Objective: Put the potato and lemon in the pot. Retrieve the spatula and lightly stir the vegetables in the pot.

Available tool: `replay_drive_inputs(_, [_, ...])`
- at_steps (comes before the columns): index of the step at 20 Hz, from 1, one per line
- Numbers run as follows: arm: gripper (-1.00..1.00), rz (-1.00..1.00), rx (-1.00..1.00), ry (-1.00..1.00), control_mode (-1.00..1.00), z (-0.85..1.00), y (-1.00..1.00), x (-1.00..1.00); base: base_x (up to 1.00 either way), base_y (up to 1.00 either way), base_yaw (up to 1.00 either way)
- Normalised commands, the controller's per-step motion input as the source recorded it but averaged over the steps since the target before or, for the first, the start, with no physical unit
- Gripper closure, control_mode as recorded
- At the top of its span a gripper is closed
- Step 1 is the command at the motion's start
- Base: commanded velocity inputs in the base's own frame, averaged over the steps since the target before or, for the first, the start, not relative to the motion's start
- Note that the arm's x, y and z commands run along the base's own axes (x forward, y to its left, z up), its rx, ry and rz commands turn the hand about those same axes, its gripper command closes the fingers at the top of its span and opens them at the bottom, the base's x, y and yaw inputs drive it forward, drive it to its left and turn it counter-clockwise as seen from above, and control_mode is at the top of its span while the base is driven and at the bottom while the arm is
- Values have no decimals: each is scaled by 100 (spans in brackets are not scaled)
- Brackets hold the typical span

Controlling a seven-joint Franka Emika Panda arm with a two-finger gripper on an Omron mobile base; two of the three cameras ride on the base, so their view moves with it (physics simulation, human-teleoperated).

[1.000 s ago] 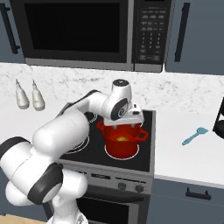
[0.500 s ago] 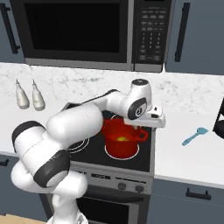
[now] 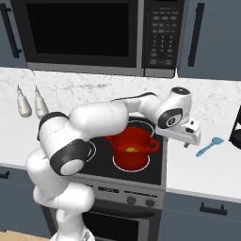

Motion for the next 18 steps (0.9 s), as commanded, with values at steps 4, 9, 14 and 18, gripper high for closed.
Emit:
replay_drive_inputs(4, [-100,-22,0,-13,-100,-28,-6,-18,0,0,0])
replay_drive_inputs(9, [-100,-27,1,-21,-100,-55,2,0,0,0,0])
replay_drive_inputs(14, [-100,-16,0,-12,-100,-59,-2,1,0,0,0])
replay_drive_inputs(18, [-100,-16,0,4,-100,-14,-9,23,0,0,0])
